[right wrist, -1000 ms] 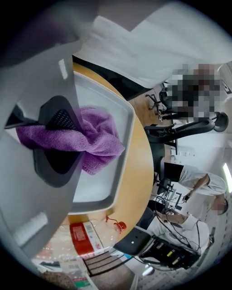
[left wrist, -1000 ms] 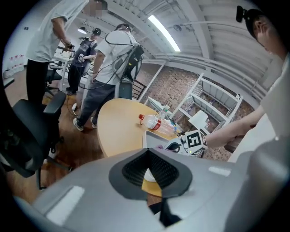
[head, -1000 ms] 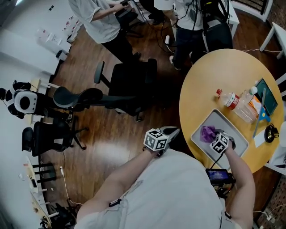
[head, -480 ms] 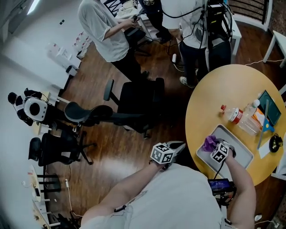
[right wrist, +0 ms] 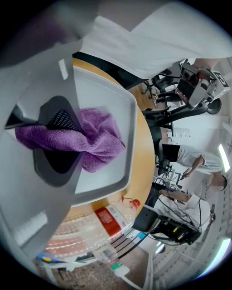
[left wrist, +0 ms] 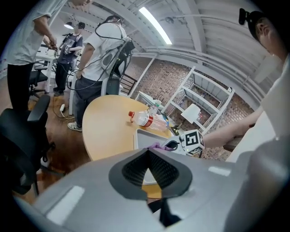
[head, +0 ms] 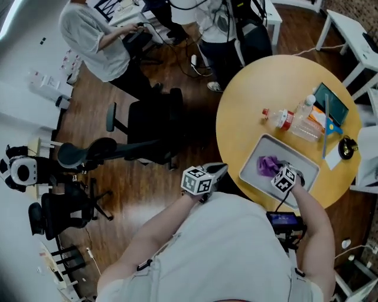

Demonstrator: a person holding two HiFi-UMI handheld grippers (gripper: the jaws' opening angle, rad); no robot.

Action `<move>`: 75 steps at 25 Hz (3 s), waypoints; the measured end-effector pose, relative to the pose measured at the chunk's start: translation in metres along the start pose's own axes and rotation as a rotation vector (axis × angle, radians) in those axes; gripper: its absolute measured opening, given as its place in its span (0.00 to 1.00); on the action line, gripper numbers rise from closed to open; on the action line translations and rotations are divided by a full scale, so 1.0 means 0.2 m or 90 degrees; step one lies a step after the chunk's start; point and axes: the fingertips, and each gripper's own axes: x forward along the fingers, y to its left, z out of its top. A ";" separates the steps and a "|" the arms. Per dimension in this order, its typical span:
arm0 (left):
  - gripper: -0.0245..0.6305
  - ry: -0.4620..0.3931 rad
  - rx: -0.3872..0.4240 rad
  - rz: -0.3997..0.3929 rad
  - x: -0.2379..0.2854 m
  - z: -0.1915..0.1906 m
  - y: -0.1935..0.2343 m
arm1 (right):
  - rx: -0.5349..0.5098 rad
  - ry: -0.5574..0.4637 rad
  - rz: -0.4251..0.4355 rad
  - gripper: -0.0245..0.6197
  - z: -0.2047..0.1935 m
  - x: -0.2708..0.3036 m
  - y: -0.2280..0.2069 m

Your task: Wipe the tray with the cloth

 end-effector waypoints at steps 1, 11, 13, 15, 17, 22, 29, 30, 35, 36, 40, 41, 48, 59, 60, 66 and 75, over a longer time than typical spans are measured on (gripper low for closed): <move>0.04 -0.001 0.007 -0.007 0.02 0.04 0.01 | 0.010 0.001 -0.007 0.14 -0.01 0.00 -0.04; 0.04 0.053 0.030 -0.107 0.19 0.07 -0.25 | 0.194 0.113 -0.043 0.14 -0.61 -0.34 0.08; 0.04 0.062 0.037 -0.123 0.23 0.07 -0.28 | 0.231 0.123 -0.059 0.14 -0.72 -0.39 0.09; 0.04 0.067 0.043 -0.134 0.27 0.07 -0.31 | 0.258 0.129 -0.071 0.14 -0.81 -0.43 0.10; 0.04 0.071 0.050 -0.143 0.30 0.07 -0.34 | 0.278 0.138 -0.082 0.14 -0.90 -0.47 0.10; 0.04 0.078 0.057 -0.156 0.34 0.10 -0.40 | 0.297 0.159 -0.092 0.14 -1.00 -0.52 0.06; 0.04 0.056 0.011 -0.134 0.29 0.12 -0.36 | 0.203 0.112 -0.058 0.14 -0.87 -0.46 0.01; 0.04 0.052 0.009 -0.128 0.27 0.11 -0.35 | 0.194 0.102 -0.054 0.14 -0.83 -0.44 -0.01; 0.04 0.020 -0.002 -0.084 0.18 0.11 -0.26 | 0.134 0.061 -0.021 0.14 -0.58 -0.27 -0.11; 0.04 0.014 -0.006 -0.074 0.16 0.10 -0.23 | 0.118 0.054 -0.014 0.14 -0.52 -0.24 -0.12; 0.04 -0.015 -0.026 -0.032 0.05 0.09 -0.15 | 0.024 0.033 0.014 0.14 -0.25 -0.11 -0.15; 0.04 -0.023 -0.031 -0.020 0.02 0.09 -0.13 | -0.005 0.031 0.021 0.14 -0.19 -0.07 -0.15; 0.04 -0.061 -0.069 0.047 -0.17 0.04 0.02 | -0.124 0.017 0.073 0.14 0.17 0.14 -0.19; 0.04 -0.029 -0.044 0.014 -0.11 0.08 -0.01 | -0.128 0.064 0.058 0.14 0.07 0.07 -0.19; 0.04 -0.023 -0.036 0.003 -0.08 0.09 -0.03 | -0.119 0.073 0.057 0.14 0.01 0.03 -0.19; 0.04 0.008 0.002 -0.056 0.10 0.13 -0.19 | -0.037 0.127 0.043 0.14 -0.44 -0.20 -0.21; 0.04 0.024 0.017 -0.085 0.19 0.15 -0.27 | 0.032 0.216 0.020 0.14 -0.93 -0.45 -0.20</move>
